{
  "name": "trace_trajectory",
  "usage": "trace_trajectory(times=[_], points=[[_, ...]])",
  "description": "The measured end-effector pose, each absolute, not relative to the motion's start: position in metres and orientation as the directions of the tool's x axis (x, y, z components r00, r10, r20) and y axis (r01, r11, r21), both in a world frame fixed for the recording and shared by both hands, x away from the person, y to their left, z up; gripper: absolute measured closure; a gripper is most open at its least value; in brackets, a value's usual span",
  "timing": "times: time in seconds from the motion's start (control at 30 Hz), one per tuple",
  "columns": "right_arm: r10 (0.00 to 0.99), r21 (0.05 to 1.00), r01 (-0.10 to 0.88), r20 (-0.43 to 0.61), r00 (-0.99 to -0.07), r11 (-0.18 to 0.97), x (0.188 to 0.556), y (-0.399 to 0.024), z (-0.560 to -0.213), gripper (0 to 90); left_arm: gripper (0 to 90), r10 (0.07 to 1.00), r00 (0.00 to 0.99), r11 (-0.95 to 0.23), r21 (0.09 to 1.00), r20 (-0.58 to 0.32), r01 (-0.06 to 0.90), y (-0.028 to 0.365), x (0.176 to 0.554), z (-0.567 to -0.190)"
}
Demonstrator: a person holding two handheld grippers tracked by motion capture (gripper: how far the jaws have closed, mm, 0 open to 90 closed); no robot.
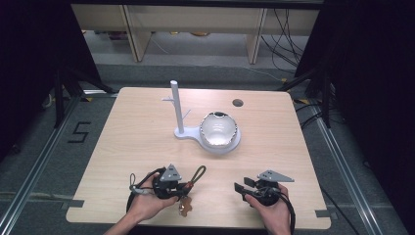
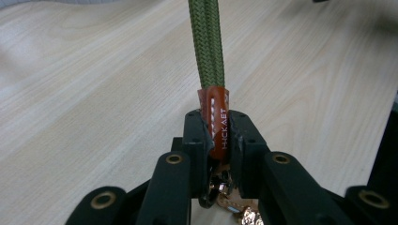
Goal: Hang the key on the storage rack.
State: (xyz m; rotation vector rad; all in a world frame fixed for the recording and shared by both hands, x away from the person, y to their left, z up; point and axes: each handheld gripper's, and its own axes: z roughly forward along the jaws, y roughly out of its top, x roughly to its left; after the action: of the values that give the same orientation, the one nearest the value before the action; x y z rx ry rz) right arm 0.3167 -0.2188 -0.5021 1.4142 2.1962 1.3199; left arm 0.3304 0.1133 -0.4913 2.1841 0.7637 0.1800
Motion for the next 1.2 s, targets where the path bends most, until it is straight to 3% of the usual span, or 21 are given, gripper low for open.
trace_trajectory(times=[0.1, 0.3, 0.5, 0.73, 1.1, 1.2], points=[[0.806, 0.763, 0.639, 0.319, -0.5, 0.095, 0.316, -0.217, -0.504, 50.7, 78.0, 0.591, 0.791, -0.414, 0.784, -0.155, 0.463, 0.118, 0.325, -0.496], [0.808, 0.786, 0.608, 0.28, -0.518, 0.117, 0.316, -0.221, -0.505, 51.3, 78.0, 0.611, 0.765, -0.263, 0.86, -0.203, 0.438, 0.138, 0.317, -0.504], [0.817, 0.795, 0.598, 0.274, -0.507, 0.104, 0.315, -0.218, -0.506, 51.6, 78.0, 0.645, 0.74, -0.177, 0.904, -0.192, 0.389, 0.149, 0.317, -0.5], [0.814, 0.813, 0.577, 0.288, -0.505, 0.071, 0.313, -0.22, -0.504, 51.7, 78.0, 0.645, 0.747, -0.13, 0.94, -0.161, 0.315, 0.15, 0.313, -0.497], [0.833, 0.848, 0.52, 0.212, -0.512, 0.104, 0.312, -0.221, -0.5, 51.4, 78.0, 0.695, 0.712, -0.076, 0.974, -0.102, 0.213, 0.166, 0.309, -0.474], [0.822, 0.841, 0.534, 0.238, -0.517, 0.092, 0.311, -0.219, -0.501, 51.3, 78.0, 0.701, 0.706, -0.063, 0.977, -0.101, 0.202, 0.169, 0.311, -0.472]])
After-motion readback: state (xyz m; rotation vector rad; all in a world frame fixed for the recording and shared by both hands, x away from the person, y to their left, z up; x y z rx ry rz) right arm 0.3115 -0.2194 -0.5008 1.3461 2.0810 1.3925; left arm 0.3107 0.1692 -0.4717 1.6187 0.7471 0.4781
